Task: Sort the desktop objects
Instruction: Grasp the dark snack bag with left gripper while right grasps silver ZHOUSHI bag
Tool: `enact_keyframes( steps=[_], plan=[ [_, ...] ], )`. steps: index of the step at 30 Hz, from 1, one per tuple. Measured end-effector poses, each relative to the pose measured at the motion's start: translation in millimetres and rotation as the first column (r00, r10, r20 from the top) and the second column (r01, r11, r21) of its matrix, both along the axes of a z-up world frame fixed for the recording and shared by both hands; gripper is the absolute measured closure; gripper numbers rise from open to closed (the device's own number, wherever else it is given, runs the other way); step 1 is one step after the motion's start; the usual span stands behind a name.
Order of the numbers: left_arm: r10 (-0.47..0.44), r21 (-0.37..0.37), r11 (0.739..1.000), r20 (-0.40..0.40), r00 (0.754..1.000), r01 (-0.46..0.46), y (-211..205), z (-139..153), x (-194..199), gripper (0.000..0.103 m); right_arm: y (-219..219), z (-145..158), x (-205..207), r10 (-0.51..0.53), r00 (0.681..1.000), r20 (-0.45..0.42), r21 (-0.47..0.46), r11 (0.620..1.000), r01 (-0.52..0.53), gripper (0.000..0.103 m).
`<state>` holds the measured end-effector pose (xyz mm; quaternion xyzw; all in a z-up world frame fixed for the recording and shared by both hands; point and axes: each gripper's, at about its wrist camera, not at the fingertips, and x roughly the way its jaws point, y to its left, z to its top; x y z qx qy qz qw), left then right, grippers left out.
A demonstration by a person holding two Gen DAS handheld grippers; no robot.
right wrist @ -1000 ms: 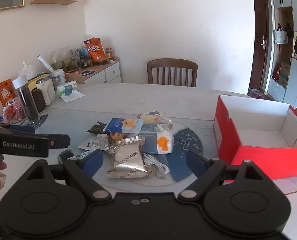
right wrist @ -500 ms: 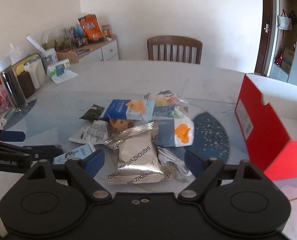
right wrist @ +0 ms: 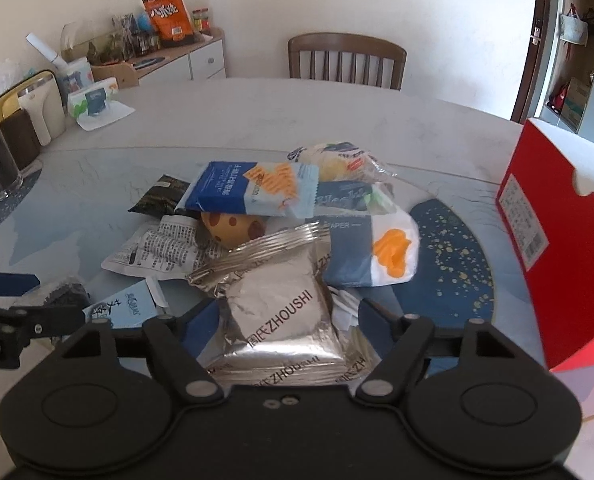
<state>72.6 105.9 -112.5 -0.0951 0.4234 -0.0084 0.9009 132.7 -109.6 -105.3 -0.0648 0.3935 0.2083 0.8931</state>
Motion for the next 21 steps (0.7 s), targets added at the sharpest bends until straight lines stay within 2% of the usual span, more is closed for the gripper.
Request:
enact_keyframes(
  steps=[4,12,15,21],
  plan=[
    [-0.017,-0.033,0.999,0.005,1.000,0.017,2,0,1,0.033,9,-4,3,0.016,1.000,-0.015,-0.028,0.999,-0.016,0.038],
    [-0.028,-0.122,0.992,0.004,1.000,0.029,11,-1,5,0.053,15,-7,7,0.004,1.000,-0.031,-0.051,0.999,-0.005,0.038],
    [-0.026,-0.152,0.988,0.007,1.000,0.027,16,-1,5,0.065,18,-6,6,-0.002,1.000,-0.024,-0.058,0.998,0.001,0.044],
    [-0.029,-0.176,0.984,0.012,1.000,0.030,22,0,4,0.073,20,-3,6,-0.020,0.999,-0.037,-0.062,0.998,0.018,0.055]
  ],
)
